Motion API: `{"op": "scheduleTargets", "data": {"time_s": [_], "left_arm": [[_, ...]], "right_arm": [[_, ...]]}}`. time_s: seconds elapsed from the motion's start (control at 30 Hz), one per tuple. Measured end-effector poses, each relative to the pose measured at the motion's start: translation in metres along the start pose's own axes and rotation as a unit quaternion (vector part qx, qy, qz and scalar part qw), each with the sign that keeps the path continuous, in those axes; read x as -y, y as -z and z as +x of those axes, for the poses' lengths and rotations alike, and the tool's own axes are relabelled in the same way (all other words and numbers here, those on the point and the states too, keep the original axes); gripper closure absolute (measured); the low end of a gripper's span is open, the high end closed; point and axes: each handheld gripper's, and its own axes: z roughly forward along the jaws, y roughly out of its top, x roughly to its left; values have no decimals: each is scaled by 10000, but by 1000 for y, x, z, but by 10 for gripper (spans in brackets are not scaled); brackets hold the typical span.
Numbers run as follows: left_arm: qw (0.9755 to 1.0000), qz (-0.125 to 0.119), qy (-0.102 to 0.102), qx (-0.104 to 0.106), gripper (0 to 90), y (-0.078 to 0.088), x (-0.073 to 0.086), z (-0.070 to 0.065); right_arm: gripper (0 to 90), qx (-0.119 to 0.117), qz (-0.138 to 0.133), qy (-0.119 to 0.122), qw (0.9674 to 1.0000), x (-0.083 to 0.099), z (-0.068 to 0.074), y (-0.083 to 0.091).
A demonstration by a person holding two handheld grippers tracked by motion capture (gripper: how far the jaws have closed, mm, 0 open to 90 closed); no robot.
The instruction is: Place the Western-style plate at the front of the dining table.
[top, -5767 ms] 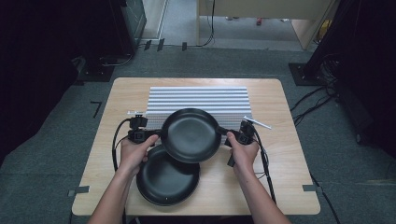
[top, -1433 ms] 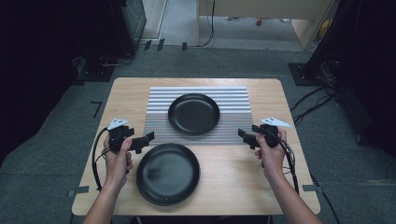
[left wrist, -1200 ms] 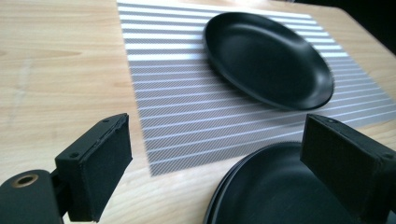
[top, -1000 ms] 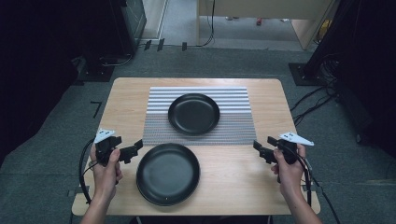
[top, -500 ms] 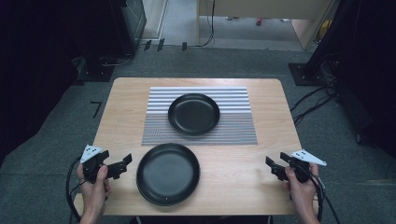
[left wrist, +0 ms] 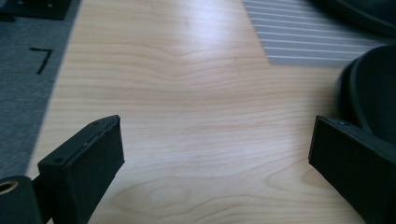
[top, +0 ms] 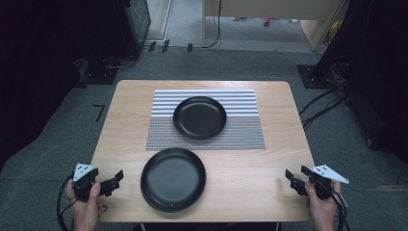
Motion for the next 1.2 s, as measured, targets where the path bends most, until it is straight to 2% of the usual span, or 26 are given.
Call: {"op": "scheduleTargets", "data": {"time_s": [0.07, 0.27, 0.43, 0.53, 0.67, 0.73, 0.8, 0.83, 0.93, 1.0, 1.03, 1.1, 1.2], "left_arm": [[10000, 12, 59, -42, 30, 2, 3, 5], [9996, 37, 30, -295, 30, 6, 12, 15], [9983, 186, -157, -531, 30, 3, 22, 17], [9980, 190, -213, -567, 30, 3, 24, 16], [9960, 292, -437, -724, 30, 0, 25, 10], [9945, 390, -564, -789, 30, -3, 25, 5], [9915, 484, -765, -932, 30, -6, 26, 1], [9905, 480, -844, -969, 29, -7, 26, -2], [9906, 473, -882, -933, 29, -8, 26, -3], [9918, 486, -843, -826, 30, -8, 26, -2], [9934, 488, -769, -692, 30, -9, 27, 0], [9953, 459, -636, -576, 29, -10, 28, 4], [9956, 393, -636, -570, 15, -11, 29, 3]], "right_arm": [[304, 27, 36, -49, 10000, 3, -4, 2], [307, 181, 36, -147, 9997, 13, -16, 12], [306, 284, 94, -104, 9995, 24, -18, 19], [303, 320, 133, -60, 9994, 28, -18, 20], [290, 391, 204, -10, 9990, 31, -16, 17], [271, 471, 222, 143, 9985, 31, -12, 15], [235, 564, 210, 341, 9976, 33, -7, 12], [217, 565, 175, 335, 9977, 34, -6, 12], [190, 590, 148, 307, 9977, 35, -4, 10], [173, 638, 120, 275, 9975, 36, -4, 11], [167, 649, 110, 265, 9975, 37, -3, 11], [148, 662, 112, 250, 9974, 37, -3, 11], [130, 683, 141, 245, 9973, 37, -3, 10]]}}
